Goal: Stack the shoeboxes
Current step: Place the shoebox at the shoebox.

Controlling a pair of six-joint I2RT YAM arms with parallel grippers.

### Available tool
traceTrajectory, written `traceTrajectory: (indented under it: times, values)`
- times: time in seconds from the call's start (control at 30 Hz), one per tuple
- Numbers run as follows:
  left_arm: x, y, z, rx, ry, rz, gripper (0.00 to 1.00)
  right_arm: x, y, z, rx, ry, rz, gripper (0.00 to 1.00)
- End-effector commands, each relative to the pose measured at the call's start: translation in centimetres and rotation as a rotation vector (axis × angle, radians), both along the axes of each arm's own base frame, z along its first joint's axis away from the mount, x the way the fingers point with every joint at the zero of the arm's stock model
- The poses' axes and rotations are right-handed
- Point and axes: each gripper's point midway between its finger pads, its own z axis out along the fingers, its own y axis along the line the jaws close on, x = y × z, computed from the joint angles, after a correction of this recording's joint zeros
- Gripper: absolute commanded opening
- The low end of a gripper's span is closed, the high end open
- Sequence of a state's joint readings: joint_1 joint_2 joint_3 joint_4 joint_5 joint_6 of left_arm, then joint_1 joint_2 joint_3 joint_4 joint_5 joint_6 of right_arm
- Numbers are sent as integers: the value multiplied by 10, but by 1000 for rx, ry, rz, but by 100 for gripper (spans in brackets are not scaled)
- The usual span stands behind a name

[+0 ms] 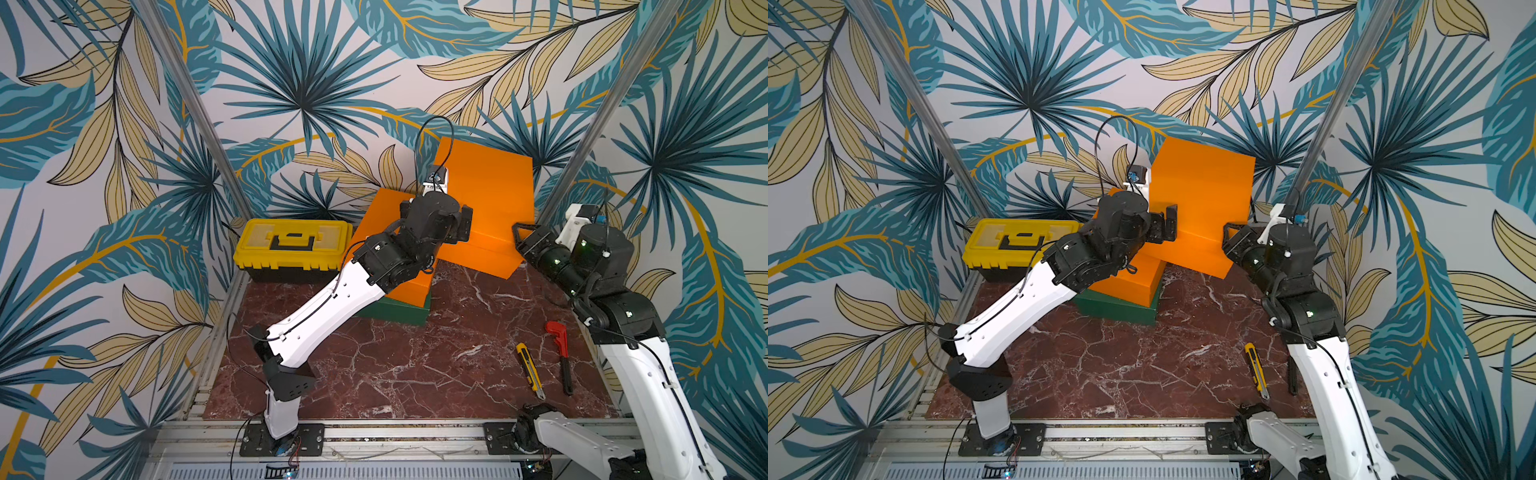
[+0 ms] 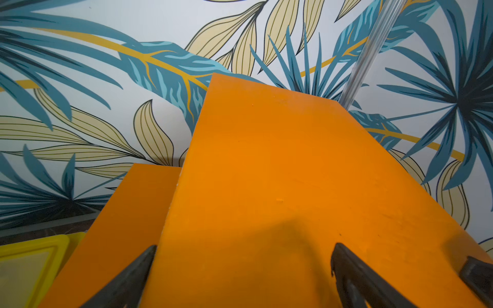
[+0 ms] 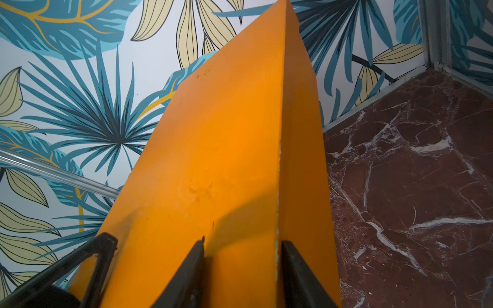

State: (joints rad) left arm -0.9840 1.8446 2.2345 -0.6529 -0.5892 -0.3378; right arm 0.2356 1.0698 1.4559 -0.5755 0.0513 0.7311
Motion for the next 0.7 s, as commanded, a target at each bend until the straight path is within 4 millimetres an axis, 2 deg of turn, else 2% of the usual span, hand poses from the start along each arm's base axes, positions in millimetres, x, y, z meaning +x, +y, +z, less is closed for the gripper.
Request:
traceTrajectory:
  times: [0.0,0.2,0.43,0.53,0.67]
  values:
    - [-72,-106,-15,-169,68,-475,99,-4,109,12,43,-61,471,46]
    - [-56,-51,-21,-188,61,-358,99,18,151,-5,27,-19,533,45]
    - [-33,10,-50,-202,109,-213,99,30,204,-18,0,0,608,45]
    - [-27,32,-60,-206,126,-169,99,32,218,-25,-9,12,624,45]
    - [-23,52,-78,-198,155,-127,100,29,228,-32,-11,25,633,45]
